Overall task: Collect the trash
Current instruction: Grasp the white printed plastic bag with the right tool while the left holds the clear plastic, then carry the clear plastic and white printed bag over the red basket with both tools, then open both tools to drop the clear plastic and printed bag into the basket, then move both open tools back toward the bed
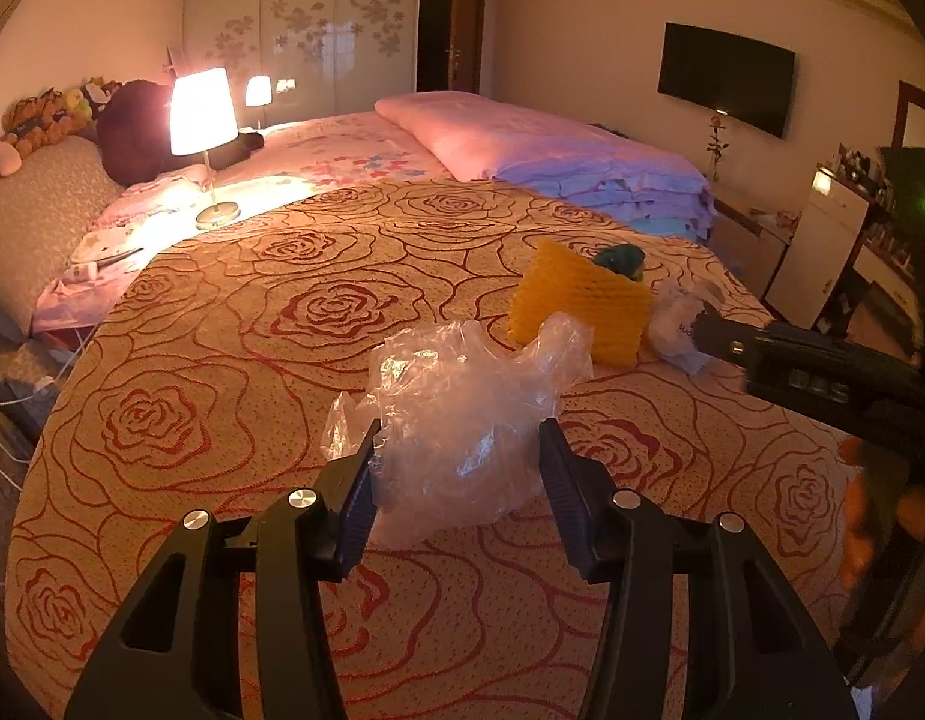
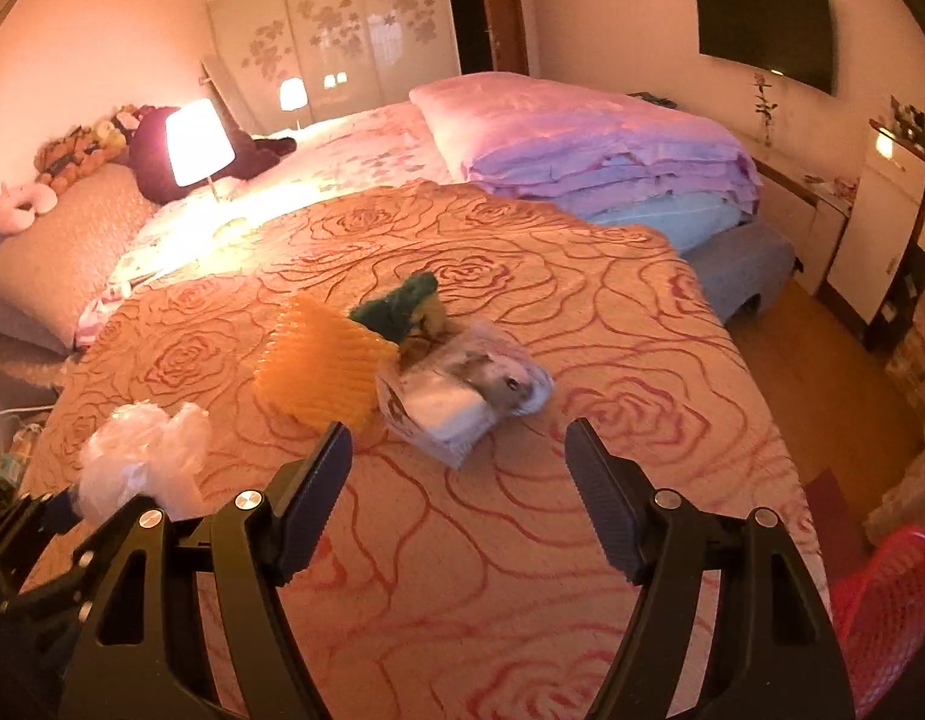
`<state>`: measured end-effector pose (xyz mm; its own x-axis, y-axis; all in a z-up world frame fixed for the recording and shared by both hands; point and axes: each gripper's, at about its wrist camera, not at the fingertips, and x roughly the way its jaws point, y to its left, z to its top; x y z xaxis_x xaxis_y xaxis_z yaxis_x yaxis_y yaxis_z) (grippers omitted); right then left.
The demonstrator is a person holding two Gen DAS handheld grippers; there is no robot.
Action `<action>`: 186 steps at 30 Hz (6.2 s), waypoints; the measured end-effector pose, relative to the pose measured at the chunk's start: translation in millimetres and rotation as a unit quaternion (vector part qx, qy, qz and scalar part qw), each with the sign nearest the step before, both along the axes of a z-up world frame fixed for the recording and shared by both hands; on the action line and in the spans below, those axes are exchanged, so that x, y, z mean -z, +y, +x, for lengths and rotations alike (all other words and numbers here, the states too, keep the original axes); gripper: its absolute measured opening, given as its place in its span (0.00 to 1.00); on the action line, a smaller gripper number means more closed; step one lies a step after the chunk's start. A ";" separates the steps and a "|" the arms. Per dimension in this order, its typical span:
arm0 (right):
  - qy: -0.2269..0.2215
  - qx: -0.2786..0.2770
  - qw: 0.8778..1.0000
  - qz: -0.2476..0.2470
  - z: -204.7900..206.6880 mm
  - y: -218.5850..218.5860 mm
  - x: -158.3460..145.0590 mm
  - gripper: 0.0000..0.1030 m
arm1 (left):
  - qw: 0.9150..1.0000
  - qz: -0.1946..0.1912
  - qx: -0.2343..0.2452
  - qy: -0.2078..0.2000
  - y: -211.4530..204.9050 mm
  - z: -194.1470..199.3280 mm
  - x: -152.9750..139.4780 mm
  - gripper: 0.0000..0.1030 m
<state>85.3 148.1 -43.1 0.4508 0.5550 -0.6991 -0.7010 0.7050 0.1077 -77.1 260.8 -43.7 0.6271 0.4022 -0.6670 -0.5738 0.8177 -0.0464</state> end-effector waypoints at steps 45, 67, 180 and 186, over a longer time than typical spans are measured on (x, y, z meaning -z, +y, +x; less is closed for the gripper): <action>0.007 0.000 0.999 -0.031 27.2 5.4 19.7 0.37 | 1.000 0.012 0.005 0.006 -3.5 3.6 0.7 0.47; 0.027 0.028 0.999 0.021 -23.8 -93.7 8.8 0.37 | 0.998 0.025 0.062 0.015 -57.0 11.0 -7.5 0.47; 0.060 0.338 0.939 0.023 36.3 -393.6 29.8 0.54 | 0.900 -0.065 0.424 0.081 -315.9 184.5 26.9 0.74; 0.055 0.335 0.940 0.025 34.4 -391.8 26.8 0.54 | 0.908 -0.061 0.409 0.072 -305.3 179.6 21.1 0.74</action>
<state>119.6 -243.7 -69.8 0.6379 0.2049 -0.7423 -0.0838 0.9767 0.1976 102.4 -44.5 -64.8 0.5859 -0.2405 -0.7739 0.2147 0.9669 -0.1379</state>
